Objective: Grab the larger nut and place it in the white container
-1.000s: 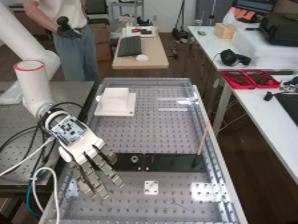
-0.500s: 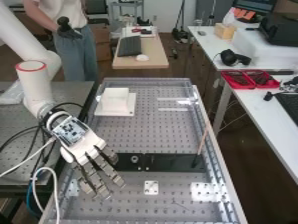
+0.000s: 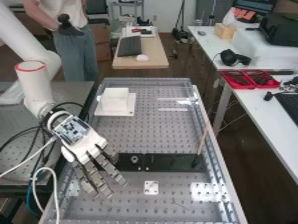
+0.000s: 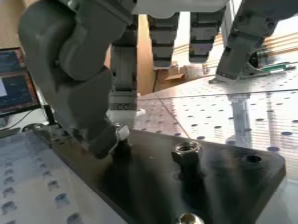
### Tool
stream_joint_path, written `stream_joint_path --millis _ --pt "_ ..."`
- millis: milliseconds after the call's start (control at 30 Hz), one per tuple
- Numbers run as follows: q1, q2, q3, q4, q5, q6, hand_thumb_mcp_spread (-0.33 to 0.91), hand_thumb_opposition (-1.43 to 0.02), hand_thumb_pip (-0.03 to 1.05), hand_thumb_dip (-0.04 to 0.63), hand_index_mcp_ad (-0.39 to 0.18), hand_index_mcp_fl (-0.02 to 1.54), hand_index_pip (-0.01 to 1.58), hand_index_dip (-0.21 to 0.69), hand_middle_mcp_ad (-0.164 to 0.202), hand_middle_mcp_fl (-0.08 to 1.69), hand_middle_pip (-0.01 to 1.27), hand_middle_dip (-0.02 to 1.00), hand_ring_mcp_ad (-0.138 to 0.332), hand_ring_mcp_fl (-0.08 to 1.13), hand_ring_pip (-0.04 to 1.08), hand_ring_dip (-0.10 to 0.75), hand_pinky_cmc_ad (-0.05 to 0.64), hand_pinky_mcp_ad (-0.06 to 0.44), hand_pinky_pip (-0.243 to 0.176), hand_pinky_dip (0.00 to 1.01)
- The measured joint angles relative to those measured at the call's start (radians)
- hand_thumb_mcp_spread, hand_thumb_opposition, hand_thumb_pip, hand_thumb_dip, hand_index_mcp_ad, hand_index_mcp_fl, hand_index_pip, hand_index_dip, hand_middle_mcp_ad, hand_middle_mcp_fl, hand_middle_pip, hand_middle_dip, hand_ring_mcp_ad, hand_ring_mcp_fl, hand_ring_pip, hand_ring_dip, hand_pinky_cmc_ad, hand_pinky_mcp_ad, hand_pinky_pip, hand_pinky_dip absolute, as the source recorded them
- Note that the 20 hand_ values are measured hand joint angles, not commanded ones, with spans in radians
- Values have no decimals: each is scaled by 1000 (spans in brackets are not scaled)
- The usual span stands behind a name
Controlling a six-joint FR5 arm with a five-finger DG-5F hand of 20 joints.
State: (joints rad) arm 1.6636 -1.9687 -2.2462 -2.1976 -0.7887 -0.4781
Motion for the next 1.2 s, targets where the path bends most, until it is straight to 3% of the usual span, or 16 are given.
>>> stream_joint_path --millis 100,367,600,867,1200 --pt "0 12 0 8 -7 -15 400 -1021 614 202 -115 443 1506 63 75 38 138 204 182 0 115 75 349 279 -106 572" --pt "19 97 -10 30 -54 -81 400 -1023 607 202 -115 450 1506 63 77 37 138 206 182 0 115 72 349 278 -106 572" --pt "65 186 -23 -7 -143 -95 396 -1023 607 202 -115 450 1504 61 77 58 138 218 182 -2 113 87 349 276 -106 559" --pt "136 276 -25 -139 -365 -42 400 -1023 607 202 -115 450 1504 61 75 106 134 223 182 0 105 94 351 260 -106 529" --pt "183 294 -11 -260 -682 -6 400 -1023 607 202 -115 450 1504 61 75 103 136 234 180 -2 93 98 347 264 -106 497"
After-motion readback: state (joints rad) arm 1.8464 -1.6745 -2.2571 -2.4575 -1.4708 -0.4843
